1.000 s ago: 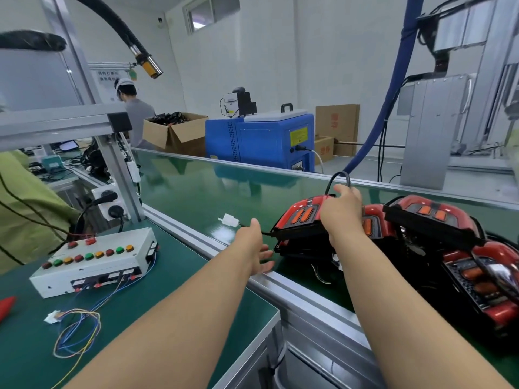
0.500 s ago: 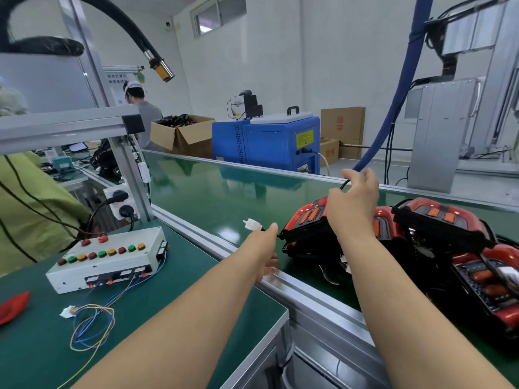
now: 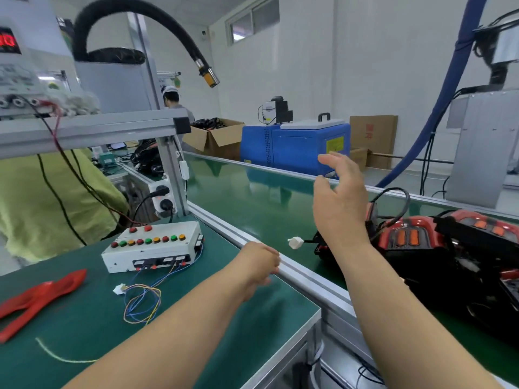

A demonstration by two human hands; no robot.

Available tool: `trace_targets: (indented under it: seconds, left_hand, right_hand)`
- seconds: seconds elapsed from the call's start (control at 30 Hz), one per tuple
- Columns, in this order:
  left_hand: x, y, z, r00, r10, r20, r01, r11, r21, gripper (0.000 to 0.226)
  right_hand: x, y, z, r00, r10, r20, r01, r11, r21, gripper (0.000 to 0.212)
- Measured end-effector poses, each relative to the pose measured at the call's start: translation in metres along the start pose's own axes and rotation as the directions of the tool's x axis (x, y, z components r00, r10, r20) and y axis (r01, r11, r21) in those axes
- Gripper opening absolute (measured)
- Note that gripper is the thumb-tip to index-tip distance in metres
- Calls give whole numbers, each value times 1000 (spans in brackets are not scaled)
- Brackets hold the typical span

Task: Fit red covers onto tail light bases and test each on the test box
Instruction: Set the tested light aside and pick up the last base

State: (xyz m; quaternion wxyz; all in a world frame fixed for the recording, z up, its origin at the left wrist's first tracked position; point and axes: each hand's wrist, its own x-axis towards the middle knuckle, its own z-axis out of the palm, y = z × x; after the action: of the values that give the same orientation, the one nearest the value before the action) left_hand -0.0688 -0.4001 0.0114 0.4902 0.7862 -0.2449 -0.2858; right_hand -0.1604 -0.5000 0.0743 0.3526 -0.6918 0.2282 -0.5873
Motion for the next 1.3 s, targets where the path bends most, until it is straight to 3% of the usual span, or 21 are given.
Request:
trace_targets:
  seconds: [0.17, 0.37, 0.7, 0.93, 1.17, 1.3]
  left_hand:
    - [-21, -6, -38, 996, 58, -62, -67, 986, -153, 12]
    - [-51, -26, -98, 955, 70, -287, -150, 952, -268, 15]
    - [-99, -88, -193, 839, -4, -545, -179, 942, -282, 16]
    - [-119, -130, -246, 750, -86, -656, -135, 951, -280, 12]
    - [-123, -161, -283, 685, -140, -715, -100, 954, -283, 10]
    - [-120, -174, -302, 652, -123, -748, -52, 977, -207, 12]
  right_hand:
    - [-29, -12, 39, 985, 52, 167, -76, 988, 136, 35]
    - [-71, -35, 89, 931, 14, 363, -99, 971, 217, 36]
    - [-133, -60, 155, 814, 7, 581, -190, 948, 255, 26]
    - [-177, -80, 202, 660, -4, 751, -269, 932, 242, 36]
    - [-200, -93, 242, 514, -71, 855, -204, 958, 202, 31]
    - [-209, -97, 263, 476, -91, 875, -152, 971, 184, 29]
